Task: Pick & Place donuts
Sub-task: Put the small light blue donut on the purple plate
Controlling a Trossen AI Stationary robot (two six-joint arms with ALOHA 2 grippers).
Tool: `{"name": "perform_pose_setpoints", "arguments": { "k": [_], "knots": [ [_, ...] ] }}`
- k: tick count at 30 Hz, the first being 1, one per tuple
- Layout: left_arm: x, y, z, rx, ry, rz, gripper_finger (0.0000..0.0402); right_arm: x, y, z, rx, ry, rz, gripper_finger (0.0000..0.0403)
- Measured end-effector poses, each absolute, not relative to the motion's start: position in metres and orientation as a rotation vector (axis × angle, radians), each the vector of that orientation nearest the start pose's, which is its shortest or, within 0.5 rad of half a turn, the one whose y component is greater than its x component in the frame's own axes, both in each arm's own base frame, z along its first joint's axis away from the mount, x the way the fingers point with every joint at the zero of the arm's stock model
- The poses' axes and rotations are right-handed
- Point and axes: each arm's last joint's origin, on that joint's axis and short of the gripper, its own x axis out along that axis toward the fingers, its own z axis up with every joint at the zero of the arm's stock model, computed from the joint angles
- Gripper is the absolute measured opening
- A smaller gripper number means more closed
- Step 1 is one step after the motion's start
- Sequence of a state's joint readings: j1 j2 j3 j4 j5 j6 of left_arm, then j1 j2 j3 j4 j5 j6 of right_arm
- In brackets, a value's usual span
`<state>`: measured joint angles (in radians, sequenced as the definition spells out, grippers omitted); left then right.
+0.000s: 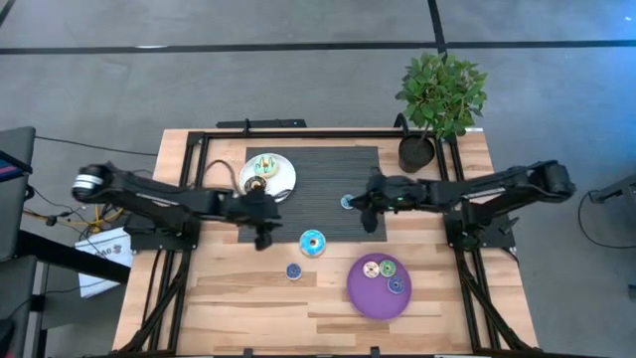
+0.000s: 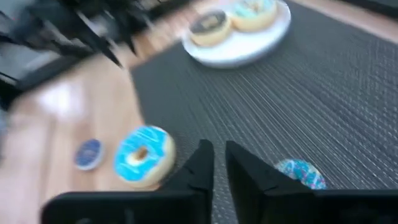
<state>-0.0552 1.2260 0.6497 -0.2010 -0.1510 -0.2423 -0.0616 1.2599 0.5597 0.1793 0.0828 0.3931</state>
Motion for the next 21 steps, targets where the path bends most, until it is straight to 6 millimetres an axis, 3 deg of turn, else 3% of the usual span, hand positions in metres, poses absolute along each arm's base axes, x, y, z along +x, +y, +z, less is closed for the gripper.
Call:
{"name": "perform_pose_setpoints", "arguments": {
  "k": [5,10,16,21],
  "knots": [
    [0.202,-0.002,0.197,-0.193,0.672,0.187,0.0107,0.28,-0.022,0.192,0.343,0.633,-0.343,0.0106],
    [0.18,0.001,0.197,-0.222,0.611,0.195,0.0107,0.303,-0.032,0.179,0.319,0.849,-0.426,0.0191],
    [0.169,0.001,0.196,-0.226,0.623,0.18,0.0107,0.321,-0.039,0.162,0.309,0.978,-0.464,0.0286],
    [0.165,0.0,0.186,-0.241,0.66,0.157,0.0107,0.325,-0.043,0.149,0.301,1.003,-0.542,0.0335]
  ]
}}
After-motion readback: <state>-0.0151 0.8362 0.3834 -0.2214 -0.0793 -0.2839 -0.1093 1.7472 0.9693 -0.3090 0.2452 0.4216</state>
